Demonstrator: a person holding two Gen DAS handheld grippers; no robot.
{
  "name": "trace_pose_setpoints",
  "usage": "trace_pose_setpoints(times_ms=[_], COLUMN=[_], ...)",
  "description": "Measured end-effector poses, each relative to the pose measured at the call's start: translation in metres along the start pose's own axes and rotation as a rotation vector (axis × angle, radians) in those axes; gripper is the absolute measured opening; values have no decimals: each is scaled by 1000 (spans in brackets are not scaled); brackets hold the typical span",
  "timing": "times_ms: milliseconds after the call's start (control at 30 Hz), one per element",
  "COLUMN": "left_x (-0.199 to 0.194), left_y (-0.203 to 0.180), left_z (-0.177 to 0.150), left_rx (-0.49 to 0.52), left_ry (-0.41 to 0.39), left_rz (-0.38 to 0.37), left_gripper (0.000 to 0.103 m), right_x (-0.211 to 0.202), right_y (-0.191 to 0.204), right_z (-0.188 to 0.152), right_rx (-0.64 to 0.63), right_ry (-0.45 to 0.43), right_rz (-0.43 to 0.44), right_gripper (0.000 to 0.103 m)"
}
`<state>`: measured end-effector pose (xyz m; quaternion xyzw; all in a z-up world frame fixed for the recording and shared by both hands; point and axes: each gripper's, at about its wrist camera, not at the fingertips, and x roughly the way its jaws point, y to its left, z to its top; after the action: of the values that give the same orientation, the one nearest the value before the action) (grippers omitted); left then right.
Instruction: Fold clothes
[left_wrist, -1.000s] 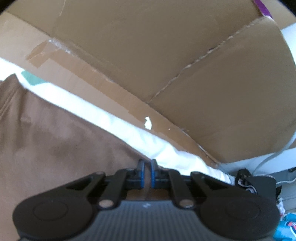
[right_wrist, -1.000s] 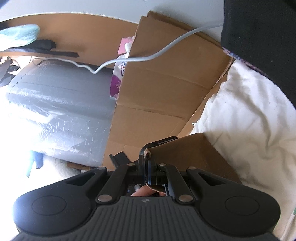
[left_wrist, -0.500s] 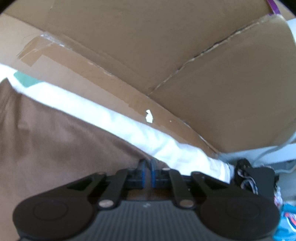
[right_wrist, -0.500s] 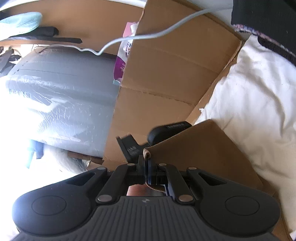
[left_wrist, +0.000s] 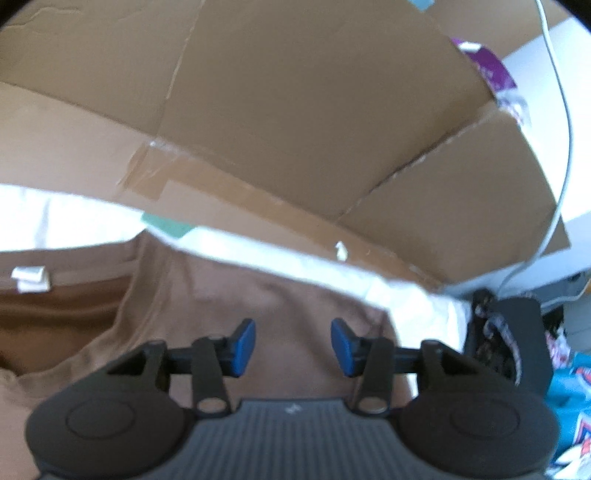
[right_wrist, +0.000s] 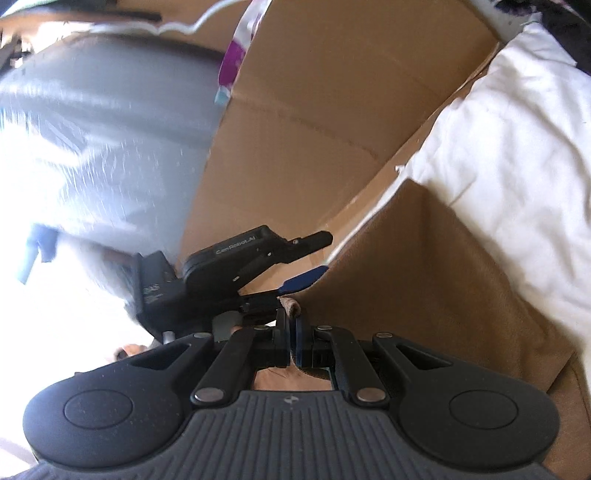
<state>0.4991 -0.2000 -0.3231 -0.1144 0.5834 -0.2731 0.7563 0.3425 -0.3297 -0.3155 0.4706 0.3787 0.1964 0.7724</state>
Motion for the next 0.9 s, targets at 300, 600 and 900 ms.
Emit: trace_pose_setpoints(times_ms=[300,600,900], left_x=[-10,-20,-15], left_y=[6,-6,1], left_z=[-23,-64,-75], left_rx=[27,224,322], left_ry=[-5,-61,-20], left_rz=[-12,91,138], left_gripper=[47,49,47], right_x=[21,-25,-60], right_y=[19,-11,-67], right_z=[-22,-38,-68], right_rx=[-135,-84,32], right_ry=[106,68,54], right_rz=[-97,-115,-174], right_gripper=[35,40,39])
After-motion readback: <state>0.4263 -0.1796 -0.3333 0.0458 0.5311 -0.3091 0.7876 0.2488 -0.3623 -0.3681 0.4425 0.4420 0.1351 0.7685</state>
